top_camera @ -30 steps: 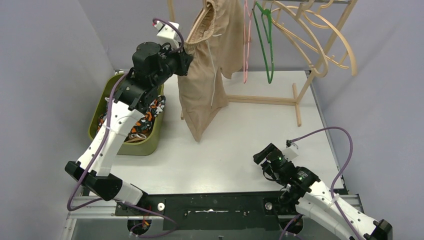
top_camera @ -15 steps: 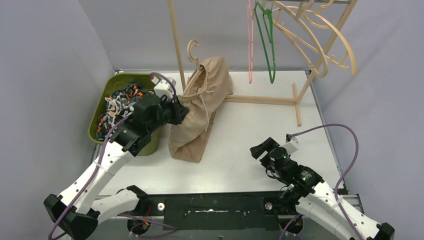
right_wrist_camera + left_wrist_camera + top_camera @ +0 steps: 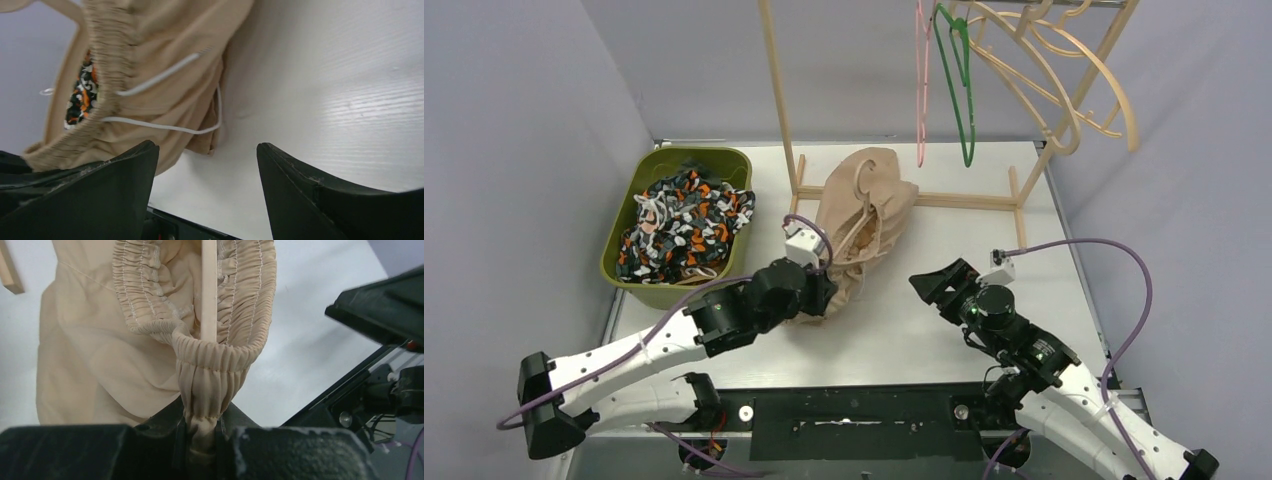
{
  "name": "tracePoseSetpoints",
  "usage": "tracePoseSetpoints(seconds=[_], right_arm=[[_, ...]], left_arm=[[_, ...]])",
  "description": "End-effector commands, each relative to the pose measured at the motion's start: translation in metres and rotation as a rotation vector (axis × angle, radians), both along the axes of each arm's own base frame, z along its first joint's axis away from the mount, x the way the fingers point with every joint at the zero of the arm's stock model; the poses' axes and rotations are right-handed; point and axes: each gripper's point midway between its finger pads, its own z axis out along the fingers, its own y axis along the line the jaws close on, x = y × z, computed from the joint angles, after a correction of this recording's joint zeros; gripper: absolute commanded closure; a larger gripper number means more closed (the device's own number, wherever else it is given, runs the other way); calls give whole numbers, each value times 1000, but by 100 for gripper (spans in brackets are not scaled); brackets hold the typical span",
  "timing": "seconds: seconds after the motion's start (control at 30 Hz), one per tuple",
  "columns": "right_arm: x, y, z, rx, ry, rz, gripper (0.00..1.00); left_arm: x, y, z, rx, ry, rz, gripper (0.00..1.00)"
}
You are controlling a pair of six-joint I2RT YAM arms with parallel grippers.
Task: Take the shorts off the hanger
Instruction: Pick up the hanger from the clothes rod.
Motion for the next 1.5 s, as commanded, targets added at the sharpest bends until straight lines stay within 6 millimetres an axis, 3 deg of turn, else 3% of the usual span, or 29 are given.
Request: tracePoseSetpoints(seconds=[0.0,0.17,0.3,0.4,0.63,0.77,0.9,0.93,1.03,1.13,1.27,1.47], right_arm=[[8,20,73,129,-191,71,28],[10,24,91,145,-224,90,29],[10,34,85,159,-196,122,29],[11,40,76,178,-161,131,29],[20,46,32,235,16,42,39],[21,52,7,218,103,29,52],[20,51,-4,207,142,17,79],[20,48,-5,211,149,-5,86],[19,34,-6,215,142,-63,99],[17,20,-5,214,121,-116,100],[14,7,-8,203,118,-157,100],[11,3,-19,189,156,-179,100]], left_arm=[[-1,-26,18,-51,-95,73,100],[-18,-53,4,24,-130,62,100],[-28,-71,-5,60,-146,48,100],[-38,-88,-11,84,-159,-2,100],[-72,-119,-18,215,-265,-114,100],[-80,-120,-23,306,-327,-88,100],[-82,-118,-30,337,-322,-70,100],[-82,-114,-33,350,-312,-63,94],[-85,-109,-40,367,-283,-68,60],[-95,-114,-42,323,-244,-130,45],[-106,-122,-31,212,-204,-200,34],[-120,-143,6,13,-164,-345,27]])
